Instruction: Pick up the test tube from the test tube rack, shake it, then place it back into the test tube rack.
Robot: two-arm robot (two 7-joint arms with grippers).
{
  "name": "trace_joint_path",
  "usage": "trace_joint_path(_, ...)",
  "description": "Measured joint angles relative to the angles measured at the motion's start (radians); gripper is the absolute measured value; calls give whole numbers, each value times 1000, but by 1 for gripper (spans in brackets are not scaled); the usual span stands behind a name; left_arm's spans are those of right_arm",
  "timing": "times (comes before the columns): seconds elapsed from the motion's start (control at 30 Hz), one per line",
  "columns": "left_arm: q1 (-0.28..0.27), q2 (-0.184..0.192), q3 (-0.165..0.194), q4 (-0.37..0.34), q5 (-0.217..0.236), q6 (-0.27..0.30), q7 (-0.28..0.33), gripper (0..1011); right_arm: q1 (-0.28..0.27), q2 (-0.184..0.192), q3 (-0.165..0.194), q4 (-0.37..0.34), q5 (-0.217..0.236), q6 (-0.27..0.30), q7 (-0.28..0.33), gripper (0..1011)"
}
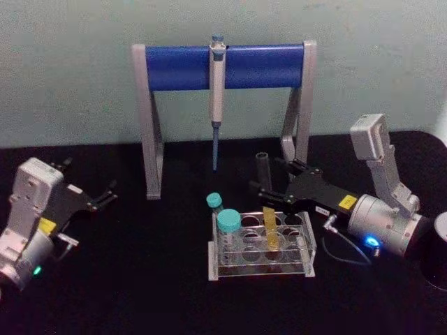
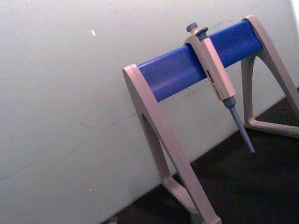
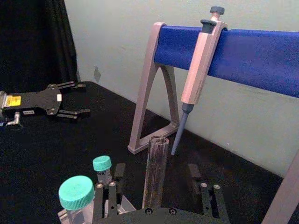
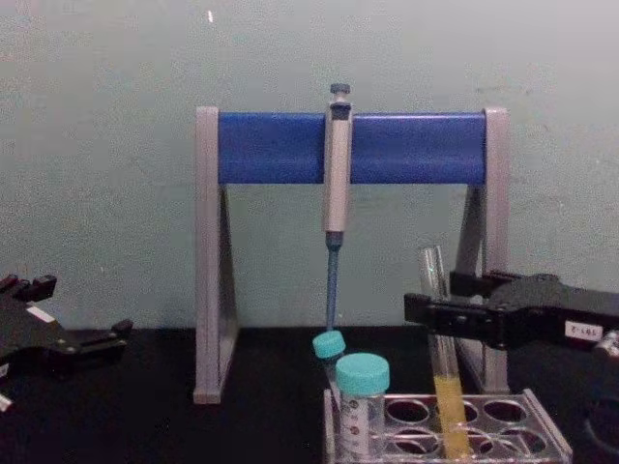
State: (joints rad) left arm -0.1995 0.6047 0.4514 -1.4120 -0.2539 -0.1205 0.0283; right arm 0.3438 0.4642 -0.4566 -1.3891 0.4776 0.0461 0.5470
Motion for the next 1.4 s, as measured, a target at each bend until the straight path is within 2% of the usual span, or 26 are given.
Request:
trace_joint_path(0.33, 0, 0, 0, 0, 0, 0, 0, 1001, 0, 0, 0, -1, 0, -1, 0, 596)
trace_joint_path(0.37, 0, 0, 0, 0, 0, 0, 0, 1001, 0, 0, 0, -1, 0, -1, 0, 534)
trace_joint_path(0.43, 0, 0, 0, 0, 0, 0, 0, 1001, 0, 0, 0, -1, 0, -1, 0, 498)
trace_joint_path(0.47, 0, 0, 0, 0, 0, 0, 0, 1001, 0, 0, 0, -1, 0, -1, 0, 428)
trace_joint_path(0.57, 0, 0, 0, 0, 0, 0, 0, 1001, 0, 0, 0, -1, 0, -1, 0, 325)
trace_joint_path(0.7, 0, 0, 0, 0, 0, 0, 0, 1001, 0, 0, 0, -1, 0, -1, 0, 230)
trace_joint_path(1.4, 0, 0, 0, 0, 0, 0, 0, 1001, 0, 0, 0, -1, 0, -1, 0, 228)
